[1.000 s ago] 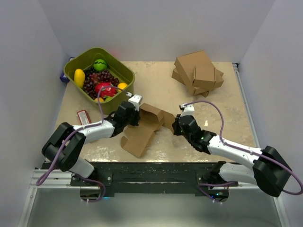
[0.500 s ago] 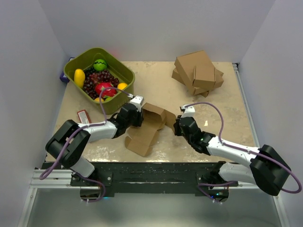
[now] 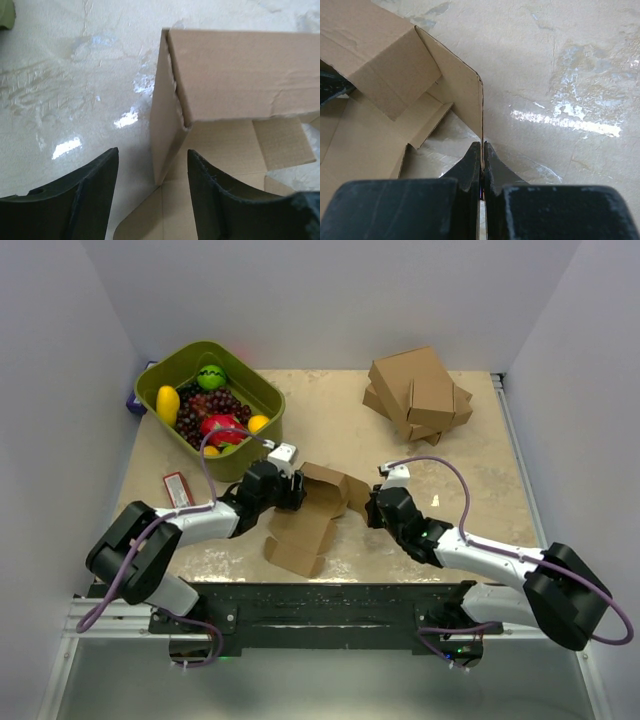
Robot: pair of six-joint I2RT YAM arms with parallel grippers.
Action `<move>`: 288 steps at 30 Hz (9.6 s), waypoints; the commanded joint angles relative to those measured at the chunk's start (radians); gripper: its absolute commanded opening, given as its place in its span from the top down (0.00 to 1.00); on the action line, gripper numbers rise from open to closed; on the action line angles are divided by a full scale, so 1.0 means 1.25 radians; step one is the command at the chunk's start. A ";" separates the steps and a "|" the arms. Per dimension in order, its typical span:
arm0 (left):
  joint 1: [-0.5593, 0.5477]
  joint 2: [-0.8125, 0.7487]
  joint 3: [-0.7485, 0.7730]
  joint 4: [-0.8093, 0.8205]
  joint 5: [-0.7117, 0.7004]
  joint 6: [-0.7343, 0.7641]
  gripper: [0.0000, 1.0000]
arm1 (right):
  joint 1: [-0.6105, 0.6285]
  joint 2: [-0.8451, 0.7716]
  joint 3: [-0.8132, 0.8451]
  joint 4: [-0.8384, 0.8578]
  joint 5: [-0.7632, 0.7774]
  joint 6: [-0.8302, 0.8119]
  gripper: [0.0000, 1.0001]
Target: Fold the paper box
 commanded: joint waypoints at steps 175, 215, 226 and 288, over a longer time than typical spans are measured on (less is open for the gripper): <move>0.189 0.034 0.244 -0.253 0.465 -0.006 0.49 | -0.137 0.218 0.145 0.210 -0.397 0.428 0.49; 0.188 0.040 0.231 -0.219 0.507 -0.031 0.54 | -0.137 0.210 0.142 0.236 -0.355 0.386 0.43; 0.198 -0.064 0.241 -0.224 0.393 0.017 0.16 | -0.136 0.032 0.152 0.007 -0.323 0.240 0.26; -0.289 0.100 -0.240 0.303 -0.122 -0.226 0.55 | -0.071 0.328 0.192 0.154 -0.086 0.097 1.00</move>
